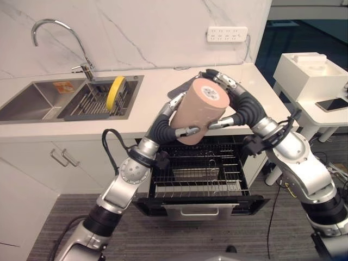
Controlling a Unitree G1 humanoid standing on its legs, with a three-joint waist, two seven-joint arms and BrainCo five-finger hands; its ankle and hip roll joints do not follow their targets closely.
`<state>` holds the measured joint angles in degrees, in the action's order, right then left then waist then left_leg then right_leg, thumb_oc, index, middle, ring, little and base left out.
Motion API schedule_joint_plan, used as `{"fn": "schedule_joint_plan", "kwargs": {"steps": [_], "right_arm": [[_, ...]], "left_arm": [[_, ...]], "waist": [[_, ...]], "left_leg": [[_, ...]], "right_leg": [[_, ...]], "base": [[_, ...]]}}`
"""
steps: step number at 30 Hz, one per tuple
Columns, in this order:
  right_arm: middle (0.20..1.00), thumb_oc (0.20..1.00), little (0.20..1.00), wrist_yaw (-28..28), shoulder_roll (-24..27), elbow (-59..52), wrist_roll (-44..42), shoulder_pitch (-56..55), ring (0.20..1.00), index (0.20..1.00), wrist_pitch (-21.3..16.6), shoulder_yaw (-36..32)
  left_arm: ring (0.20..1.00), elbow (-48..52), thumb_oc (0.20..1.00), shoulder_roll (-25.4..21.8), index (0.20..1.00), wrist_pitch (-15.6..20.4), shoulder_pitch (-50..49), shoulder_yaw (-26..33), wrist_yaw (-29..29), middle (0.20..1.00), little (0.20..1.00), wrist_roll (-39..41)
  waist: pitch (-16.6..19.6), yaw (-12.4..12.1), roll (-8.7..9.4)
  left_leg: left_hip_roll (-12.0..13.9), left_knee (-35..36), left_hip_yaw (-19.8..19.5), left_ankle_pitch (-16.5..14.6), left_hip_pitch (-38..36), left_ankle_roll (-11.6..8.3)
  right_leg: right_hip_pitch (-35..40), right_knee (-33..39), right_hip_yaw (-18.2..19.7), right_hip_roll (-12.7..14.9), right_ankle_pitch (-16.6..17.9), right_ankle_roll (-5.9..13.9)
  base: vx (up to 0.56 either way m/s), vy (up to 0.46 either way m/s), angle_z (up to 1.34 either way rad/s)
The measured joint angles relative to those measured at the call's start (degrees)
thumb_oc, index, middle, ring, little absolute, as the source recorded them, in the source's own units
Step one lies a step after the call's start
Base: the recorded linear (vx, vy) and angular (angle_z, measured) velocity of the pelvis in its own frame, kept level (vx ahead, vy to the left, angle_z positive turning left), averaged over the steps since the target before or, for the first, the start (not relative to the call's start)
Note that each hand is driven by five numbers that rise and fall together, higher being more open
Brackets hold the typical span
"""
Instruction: Place the dishes in the dishwasher.
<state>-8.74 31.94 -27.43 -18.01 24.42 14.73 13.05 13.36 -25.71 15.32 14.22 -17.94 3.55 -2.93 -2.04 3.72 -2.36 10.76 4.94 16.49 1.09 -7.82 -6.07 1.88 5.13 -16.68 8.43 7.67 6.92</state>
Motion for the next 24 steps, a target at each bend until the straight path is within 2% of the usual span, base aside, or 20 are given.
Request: {"fn": "schedule_joint_plan", "kwargs": {"steps": [2, 3, 4, 5, 24], "right_arm": [[1.000, 1.000, 1.000, -0.34, 0.01, 0.00, 0.03, 0.00, 1.000, 1.000, 0.37, 0.00], [0.805, 0.805, 0.805, -0.35, 0.01, 0.00, 0.03, 0.00, 0.805, 0.805, 0.86, 0.00], [0.388, 0.388, 0.388, -0.36, 0.01, 0.00, 0.03, 0.00, 0.388, 0.388, 0.92, 0.00], [0.200, 0.200, 0.200, -0.76, 0.03, -0.12, 0.02, 0.00, 0.200, 0.200, 0.83, 0.07], [0.200, 0.200, 0.200, -0.60, 0.02, 0.07, 2.33, 0.01, 0.200, 0.200, -0.73, 0.55]], "left_arm": [[0.200, 0.00, 0.200, -0.06, 0.200, 0.00, 0.00, 0.03, -0.10, 0.200, 0.200, 0.00], [0.200, 0.00, 0.200, -0.06, 0.200, 0.00, 0.00, 0.03, -0.15, 0.200, 0.200, 0.00], [0.200, 0.00, 0.200, -0.06, 0.200, 0.00, 0.00, 0.03, -0.21, 0.200, 0.200, 0.00], [0.200, -0.07, 0.200, -0.05, 0.200, -0.12, 0.00, 0.24, -0.12, 0.200, 0.200, 0.01], [0.200, -0.07, 0.200, 0.03, 0.200, -0.61, 0.00, 0.74, -0.49, 0.200, 0.200, 0.37]], "waist": [[0.01, 0.00, 0.02], [0.02, -0.01, 0.04], [0.02, 0.00, 0.05], [0.03, 0.02, 0.07], [0.19, -0.08, 0.35]], "left_leg": [[0.00, 0.00, 0.00, 0.00, 0.00, 0.00], [0.00, 0.00, 0.00, 0.00, 0.01, 0.00], [0.00, 0.00, 0.00, 0.00, 0.01, 0.00], [0.00, 0.00, 0.00, 0.00, 0.01, 0.00], [-0.02, -0.01, 0.02, 0.01, -0.15, -0.02]], "right_leg": [[0.00, 0.00, 0.00, 0.00, 0.00, 0.00], [0.00, 0.00, -0.01, 0.00, 0.00, 0.00], [0.00, 0.00, -0.01, 0.00, 0.00, 0.00], [0.00, 0.00, 0.00, 0.00, 0.00, 0.00], [0.00, 0.00, -0.02, -0.01, 0.01, -0.01]], "base": [[0.00, 0.000, 0.00], [0.00, 0.000, 0.00], [0.00, 0.000, 0.00], [0.00, 0.000, 0.00], [0.00, 0.000, 0.00]]}}
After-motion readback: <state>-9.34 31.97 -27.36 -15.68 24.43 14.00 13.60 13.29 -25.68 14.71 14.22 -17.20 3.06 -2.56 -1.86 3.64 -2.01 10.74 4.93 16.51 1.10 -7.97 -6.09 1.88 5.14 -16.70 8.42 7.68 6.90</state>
